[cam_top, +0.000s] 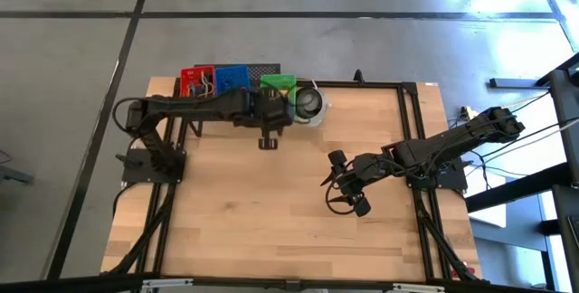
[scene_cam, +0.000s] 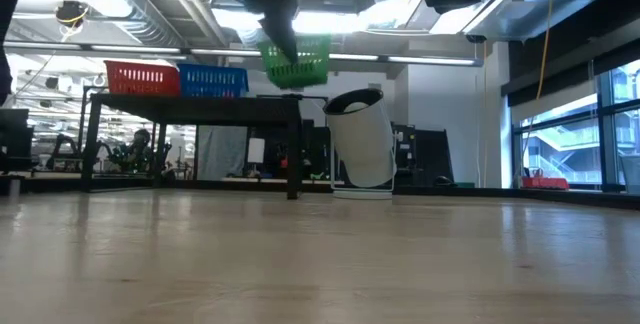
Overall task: Pick & Place Office Desk Supplies
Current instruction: Put the green bin with crayon boxes on the shelf
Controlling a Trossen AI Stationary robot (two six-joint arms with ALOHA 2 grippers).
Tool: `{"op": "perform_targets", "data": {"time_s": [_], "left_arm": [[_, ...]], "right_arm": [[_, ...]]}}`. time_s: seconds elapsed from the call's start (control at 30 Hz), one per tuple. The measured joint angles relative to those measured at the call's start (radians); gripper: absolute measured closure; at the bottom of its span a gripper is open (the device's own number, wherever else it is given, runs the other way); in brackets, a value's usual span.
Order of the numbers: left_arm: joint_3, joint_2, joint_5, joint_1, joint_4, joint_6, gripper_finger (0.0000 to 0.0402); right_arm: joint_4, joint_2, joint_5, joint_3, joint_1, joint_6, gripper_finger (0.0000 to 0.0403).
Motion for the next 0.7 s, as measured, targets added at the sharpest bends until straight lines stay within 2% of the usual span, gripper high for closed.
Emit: {"op": "perform_targets", "data": {"time_s": [0.17, 0.3, 0.7], "left_arm": [[0.000, 0.000, 0.025, 0.071, -0.058, 0.014, 0.0398], [-0.001, 0.000, 0.053, 0.113, -0.077, 0.014, 0.0398], [-0.001, 0.000, 0.069, 0.139, -0.102, 0.020, 0.0398]], "right_arm": [[0.000, 0.000, -0.009, 0.000, 0.000, 0.000, 0.0166], [0.000, 0.000, -0.070, 0.000, 0.000, 0.000, 0.0166], [0.000, 0.000, -0.079, 0.000, 0.000, 0.000, 0.0165]]}}
